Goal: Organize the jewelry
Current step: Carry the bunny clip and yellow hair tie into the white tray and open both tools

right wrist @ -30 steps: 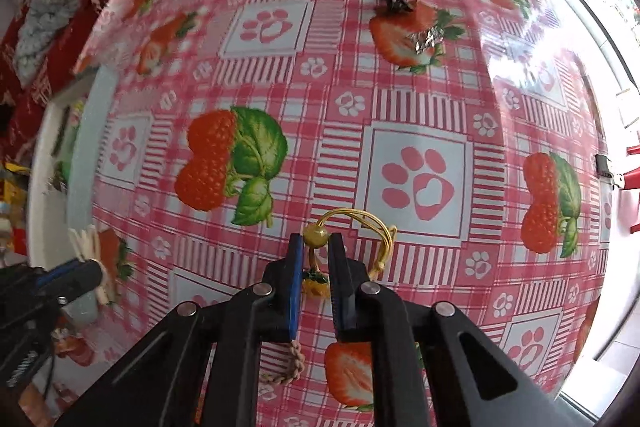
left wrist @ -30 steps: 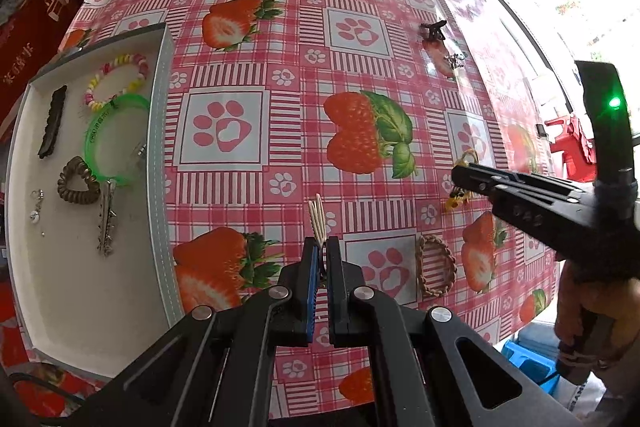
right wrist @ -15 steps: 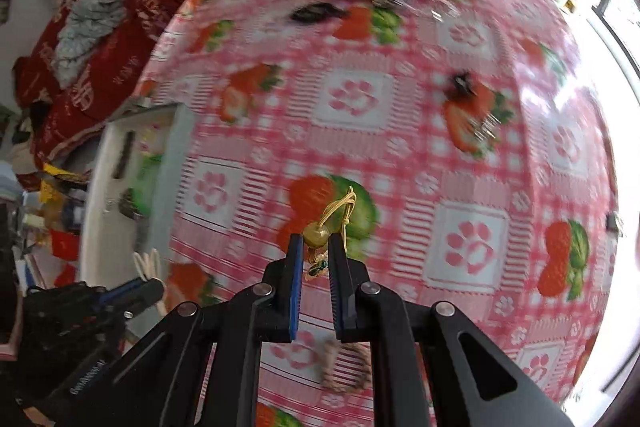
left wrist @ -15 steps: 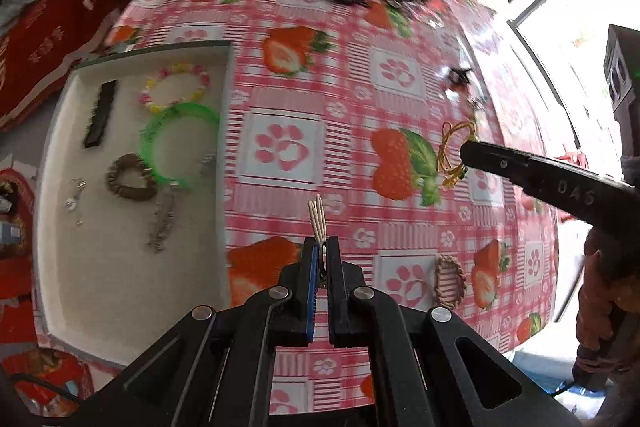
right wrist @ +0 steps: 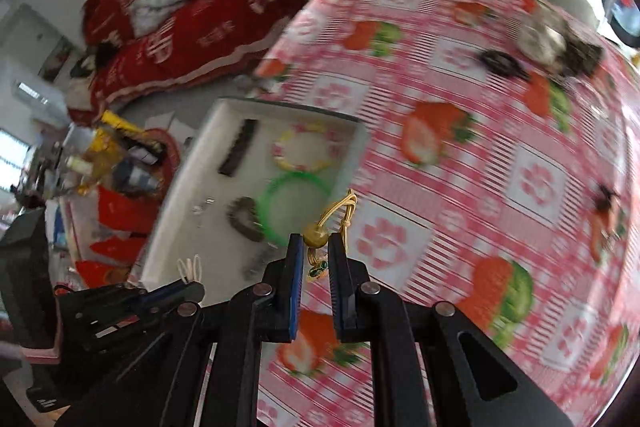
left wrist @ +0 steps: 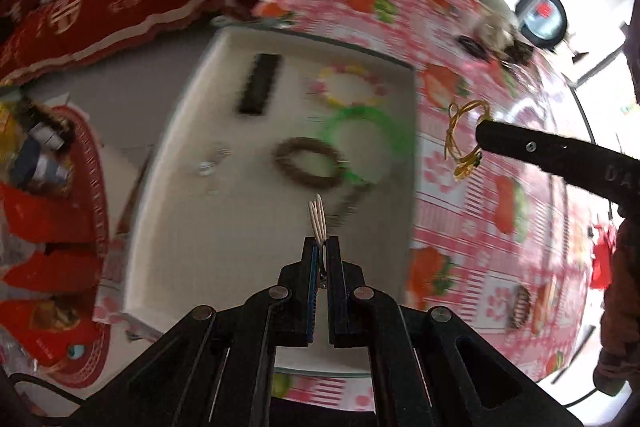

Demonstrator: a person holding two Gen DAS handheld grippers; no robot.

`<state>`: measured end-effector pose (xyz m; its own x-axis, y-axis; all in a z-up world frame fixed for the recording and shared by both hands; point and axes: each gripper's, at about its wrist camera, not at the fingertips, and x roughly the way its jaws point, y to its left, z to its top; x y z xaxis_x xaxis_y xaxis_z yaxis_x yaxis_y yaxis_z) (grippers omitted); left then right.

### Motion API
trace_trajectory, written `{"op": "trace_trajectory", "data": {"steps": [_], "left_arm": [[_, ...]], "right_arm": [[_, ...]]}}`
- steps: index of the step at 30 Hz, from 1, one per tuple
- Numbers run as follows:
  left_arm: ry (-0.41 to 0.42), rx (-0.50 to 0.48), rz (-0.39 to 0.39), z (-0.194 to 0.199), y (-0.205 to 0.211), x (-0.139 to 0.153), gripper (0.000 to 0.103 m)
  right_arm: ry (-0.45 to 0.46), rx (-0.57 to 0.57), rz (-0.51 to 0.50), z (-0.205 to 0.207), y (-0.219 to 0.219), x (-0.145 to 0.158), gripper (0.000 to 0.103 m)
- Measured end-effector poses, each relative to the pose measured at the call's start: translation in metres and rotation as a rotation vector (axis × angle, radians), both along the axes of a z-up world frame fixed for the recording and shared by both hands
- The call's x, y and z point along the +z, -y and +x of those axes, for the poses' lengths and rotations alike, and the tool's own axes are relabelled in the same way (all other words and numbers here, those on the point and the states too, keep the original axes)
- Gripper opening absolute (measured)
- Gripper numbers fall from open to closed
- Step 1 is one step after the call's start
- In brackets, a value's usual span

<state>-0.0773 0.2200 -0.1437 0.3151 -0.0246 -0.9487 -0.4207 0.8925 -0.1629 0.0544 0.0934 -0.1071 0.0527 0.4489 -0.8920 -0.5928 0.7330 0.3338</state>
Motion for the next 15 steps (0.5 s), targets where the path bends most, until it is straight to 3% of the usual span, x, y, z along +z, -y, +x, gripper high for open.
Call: {"op": "trace_trajectory", "data": {"steps": [6,15], "left_arm": [[-0.022,0.065,0.001,-0.005,-0.031,-0.022,0.010],[-0.035,0.071,0.013,0.006,-0.047,-0.046,0.010]], "right_arm": [[-0.001,0.091,0.015,-0.003,-0.056,-0.007,0.013],[-0.021,0.174,-0.017,0.001,-0.118,-0.039,0.013]]}}
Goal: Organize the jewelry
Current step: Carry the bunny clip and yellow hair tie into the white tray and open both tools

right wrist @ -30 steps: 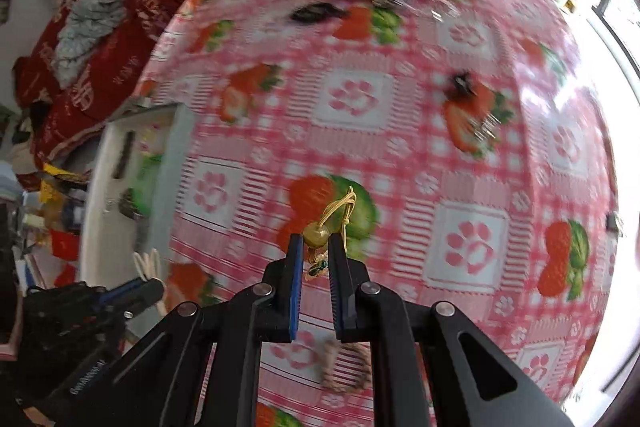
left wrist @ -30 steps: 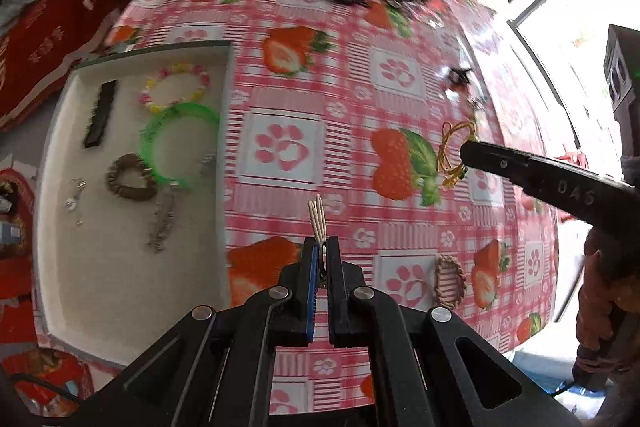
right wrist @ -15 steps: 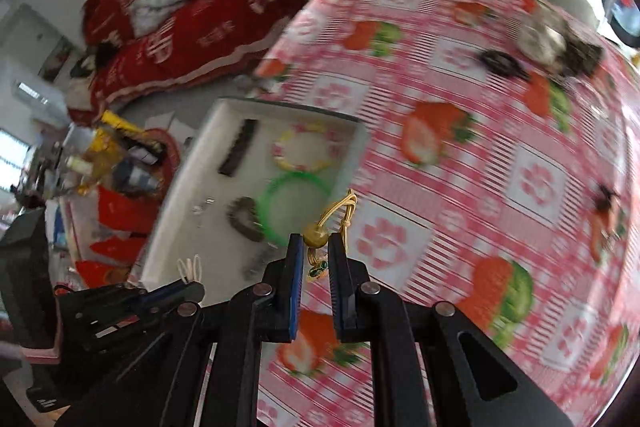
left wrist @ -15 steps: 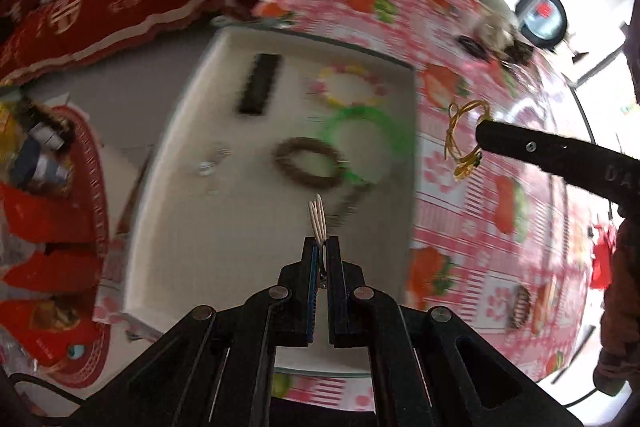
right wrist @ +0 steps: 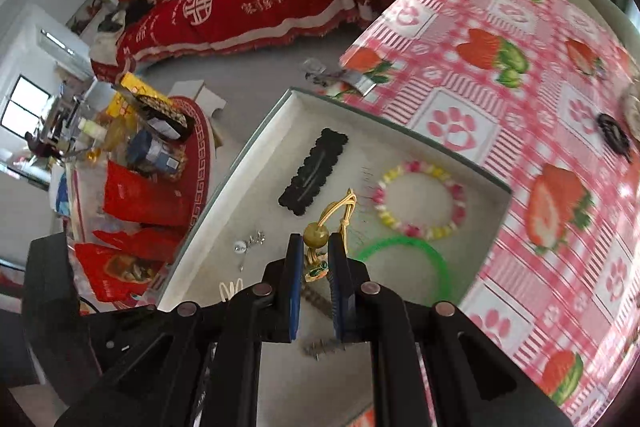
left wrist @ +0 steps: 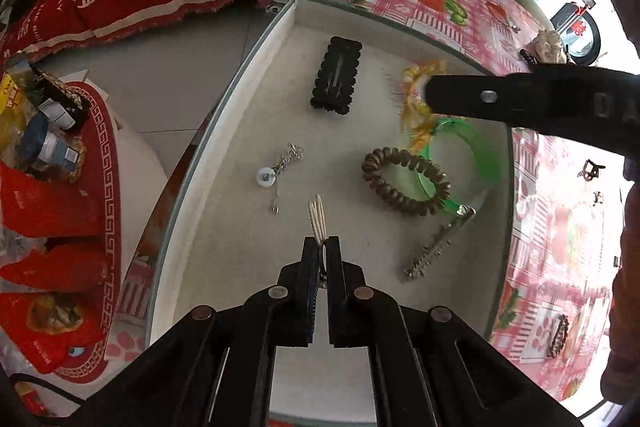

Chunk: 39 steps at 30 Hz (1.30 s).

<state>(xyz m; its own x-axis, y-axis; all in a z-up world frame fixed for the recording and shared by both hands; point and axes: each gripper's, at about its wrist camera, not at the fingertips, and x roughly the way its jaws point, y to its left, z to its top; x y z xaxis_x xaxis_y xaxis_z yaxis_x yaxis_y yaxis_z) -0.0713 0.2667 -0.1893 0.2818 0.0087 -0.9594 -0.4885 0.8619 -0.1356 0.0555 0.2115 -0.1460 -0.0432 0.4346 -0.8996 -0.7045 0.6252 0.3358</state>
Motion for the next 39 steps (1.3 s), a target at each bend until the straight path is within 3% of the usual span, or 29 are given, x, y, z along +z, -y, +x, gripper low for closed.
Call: {"op": "trace_trajectory", "data": {"steps": [21,22,26,39], "left_arm": [[-0.047,-0.004,0.049,0.012,-0.002,-0.011,0.010],[-0.049,-0.003,0.052,0.012,-0.002,-0.011,0.010],[-0.060,0.002,0.062,0.012,-0.003,-0.010,0.010],[-0.061,-0.023,0.099,0.016,0.004,0.003,0.010]], "right_arm": [[-0.130,-0.027,-0.078,0.018,-0.021,-0.055,0.014],[-0.135,-0.026,-0.081,0.018,-0.021,-0.056,0.016],[-0.158,-0.047,-0.060,0.020,-0.022,-0.057,0.043],[-0.141,-0.096,0.034,0.026,0.006,-0.016,0.050]]}}
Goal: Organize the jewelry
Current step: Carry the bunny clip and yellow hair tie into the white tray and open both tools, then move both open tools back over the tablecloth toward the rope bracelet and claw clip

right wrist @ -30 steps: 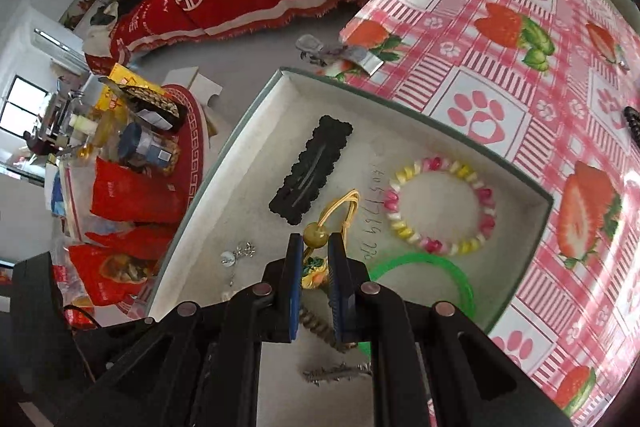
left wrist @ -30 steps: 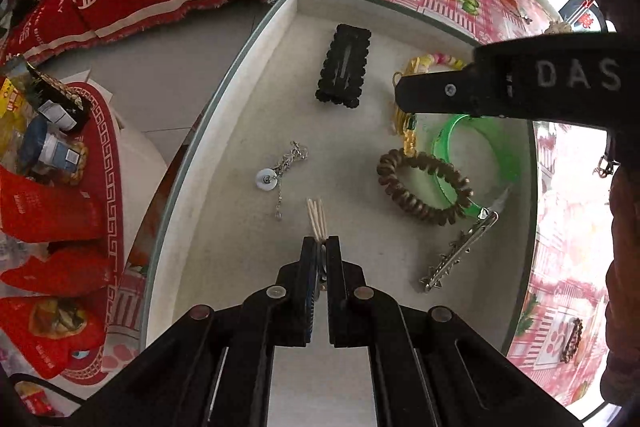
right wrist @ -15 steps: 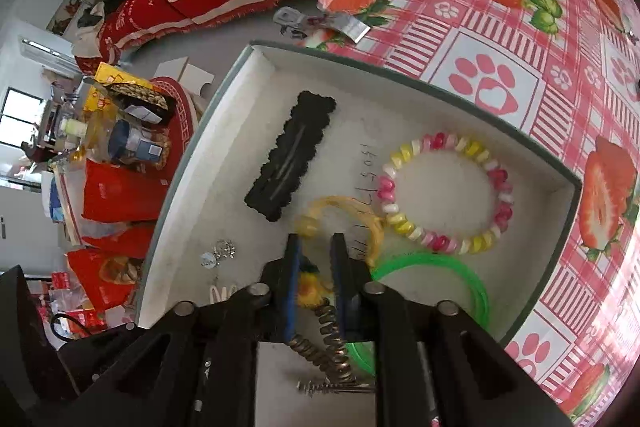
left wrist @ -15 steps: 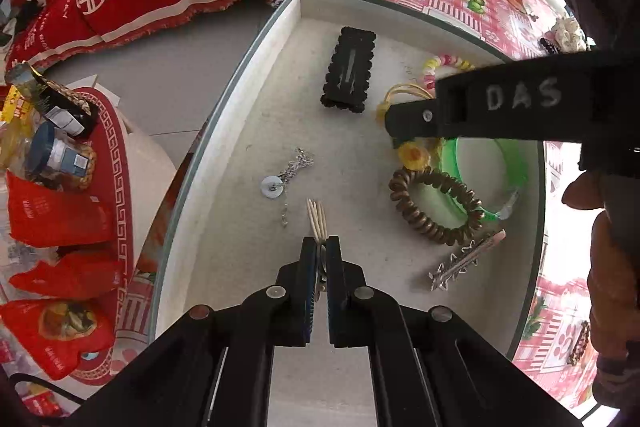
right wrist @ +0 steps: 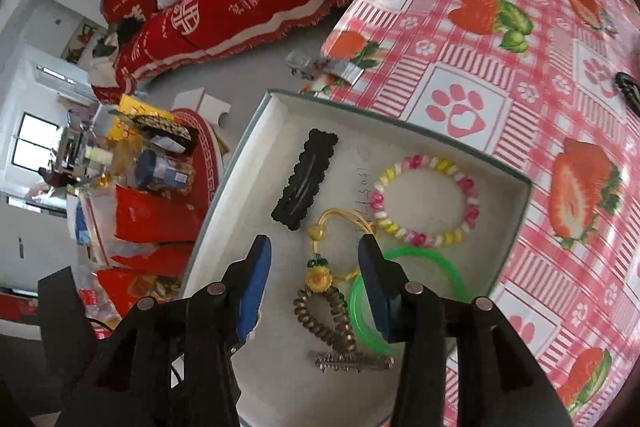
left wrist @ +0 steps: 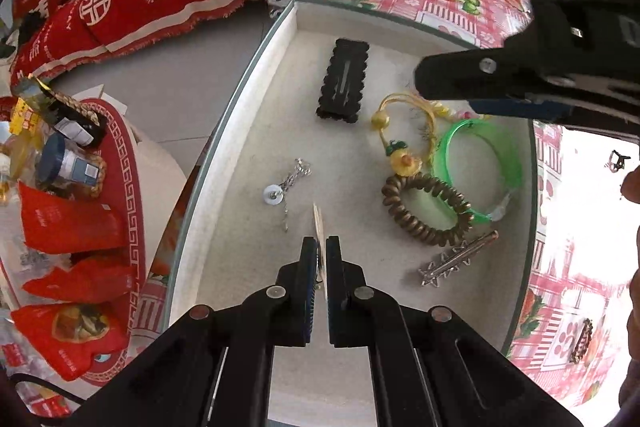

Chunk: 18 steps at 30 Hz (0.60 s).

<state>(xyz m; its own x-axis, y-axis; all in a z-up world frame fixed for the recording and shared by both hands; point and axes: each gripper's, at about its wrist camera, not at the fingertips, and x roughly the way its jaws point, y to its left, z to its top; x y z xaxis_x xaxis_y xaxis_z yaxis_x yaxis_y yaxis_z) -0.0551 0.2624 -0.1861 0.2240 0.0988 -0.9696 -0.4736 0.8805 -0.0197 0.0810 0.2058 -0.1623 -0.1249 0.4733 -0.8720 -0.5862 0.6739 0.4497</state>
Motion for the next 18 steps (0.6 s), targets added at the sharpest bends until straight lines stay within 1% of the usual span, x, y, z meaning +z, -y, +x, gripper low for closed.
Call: {"op": "trace_trajectory", "data": {"steps": [3,5,9,11,14,18], "left_arm": [[0.009,-0.010,0.020,0.001,0.003,0.007,0.010],[0.011,-0.015,0.027,0.001,0.004,0.010,0.010],[0.002,-0.024,0.032,0.000,0.007,0.015,0.010],[-0.004,-0.030,0.034,-0.001,0.009,0.016,0.010],[-0.016,-0.041,0.043,-0.001,0.014,0.019,0.010],[-0.020,-0.065,0.036,0.003,0.023,0.022,0.010]], "right_arm": [[0.008,-0.018,0.013,-0.002,0.011,0.009,0.054],[0.010,-0.032,0.025,0.000,0.022,0.015,0.058],[-0.002,-0.073,0.044,-0.001,0.040,0.022,0.060],[-0.009,-0.098,0.053,-0.001,0.051,0.024,0.069],[-0.017,-0.132,0.060,0.000,0.071,0.027,0.069],[-0.025,-0.187,0.042,0.001,0.103,0.026,0.070]]}}
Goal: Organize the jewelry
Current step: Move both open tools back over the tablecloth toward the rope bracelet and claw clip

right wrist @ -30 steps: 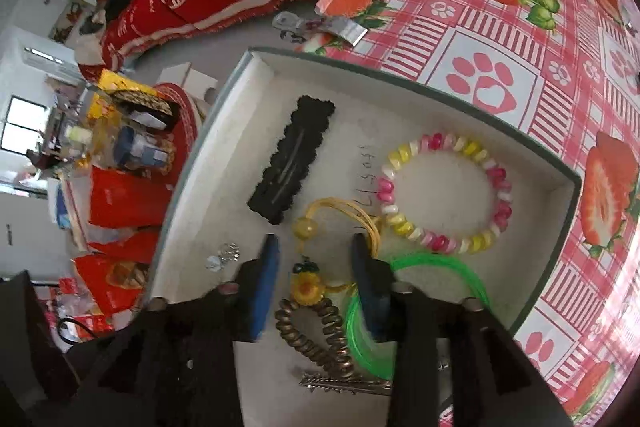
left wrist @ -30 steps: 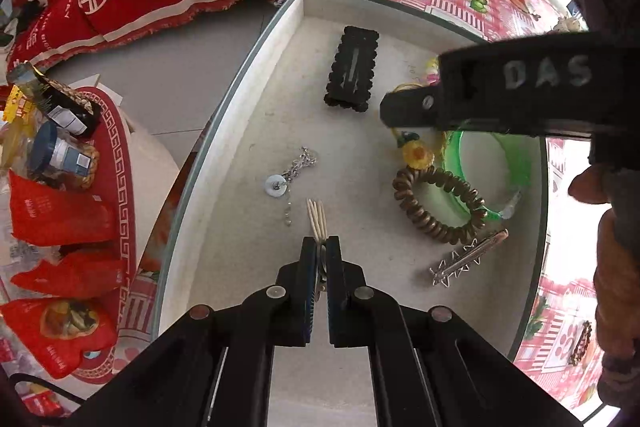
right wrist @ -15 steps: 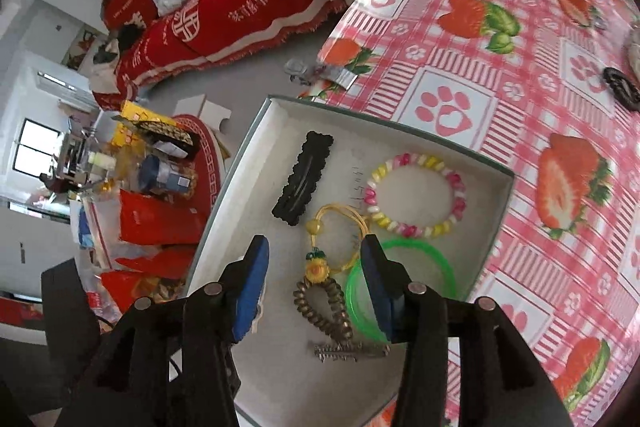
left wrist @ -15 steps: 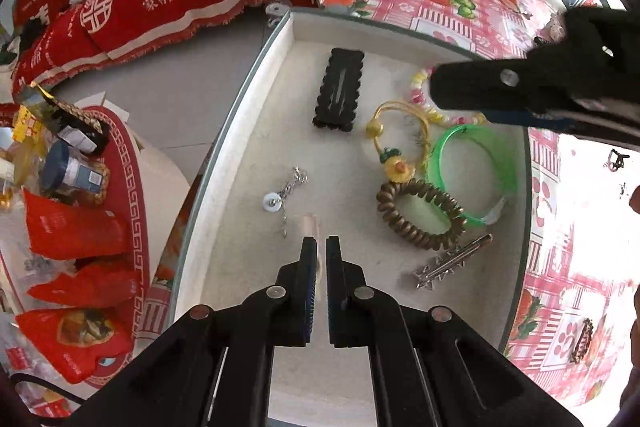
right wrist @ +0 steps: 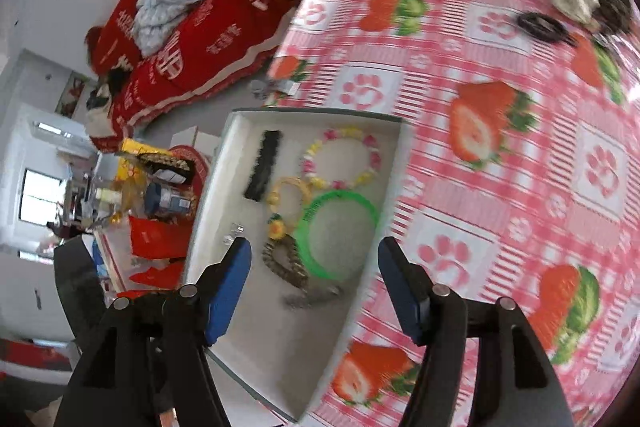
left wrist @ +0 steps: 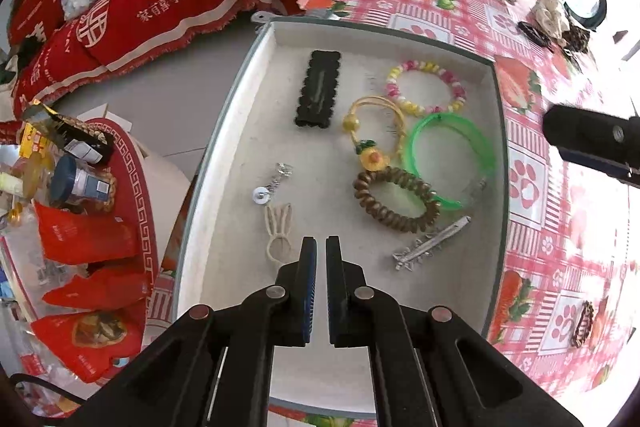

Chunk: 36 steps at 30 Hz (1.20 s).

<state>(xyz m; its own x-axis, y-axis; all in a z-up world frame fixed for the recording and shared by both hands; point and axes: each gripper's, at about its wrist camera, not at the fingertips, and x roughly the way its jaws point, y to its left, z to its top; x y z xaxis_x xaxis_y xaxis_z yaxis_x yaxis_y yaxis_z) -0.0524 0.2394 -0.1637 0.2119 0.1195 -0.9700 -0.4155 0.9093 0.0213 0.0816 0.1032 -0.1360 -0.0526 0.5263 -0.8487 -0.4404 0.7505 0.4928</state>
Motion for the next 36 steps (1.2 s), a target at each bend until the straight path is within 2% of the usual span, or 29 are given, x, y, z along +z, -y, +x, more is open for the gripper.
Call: {"op": "trace_trajectory", "data": {"steps": [6,7,8,14,15,16,18,28,36], "left_arm": [[-0.003,-0.053,-0.006,0.011,0.021,0.005,0.011],[-0.003,-0.061,-0.009,0.013,0.025,0.006,0.011],[-0.002,-0.071,-0.011,0.015,0.030,0.007,0.011],[0.008,-0.132,-0.021,0.030,0.060,0.014,0.011],[0.009,-0.142,-0.021,0.032,0.064,0.015,0.038],[0.009,-0.150,-0.021,0.035,0.069,0.017,0.103],[0.044,-0.156,0.017,0.037,0.079,0.022,0.103],[0.055,-0.317,0.023,0.055,0.149,0.010,0.103],[0.031,-0.394,-0.026,0.063,0.202,-0.001,0.103]], "right_arm": [[-0.015,-0.101,-0.042,0.005,0.054,-0.004,0.072],[-0.018,-0.117,-0.047,0.005,0.064,-0.004,0.075],[-0.021,-0.133,-0.052,0.006,0.073,-0.004,0.084],[-0.032,-0.232,-0.078,0.006,0.129,-0.005,0.084],[-0.033,-0.250,-0.086,0.007,0.139,-0.006,0.084],[-0.033,-0.270,-0.093,0.007,0.149,-0.006,0.084],[-0.032,-0.307,-0.106,0.008,0.166,-0.006,0.084],[-0.039,-0.453,-0.166,0.007,0.248,-0.010,0.084],[-0.021,-0.487,-0.224,0.012,0.281,-0.013,0.084]]}}
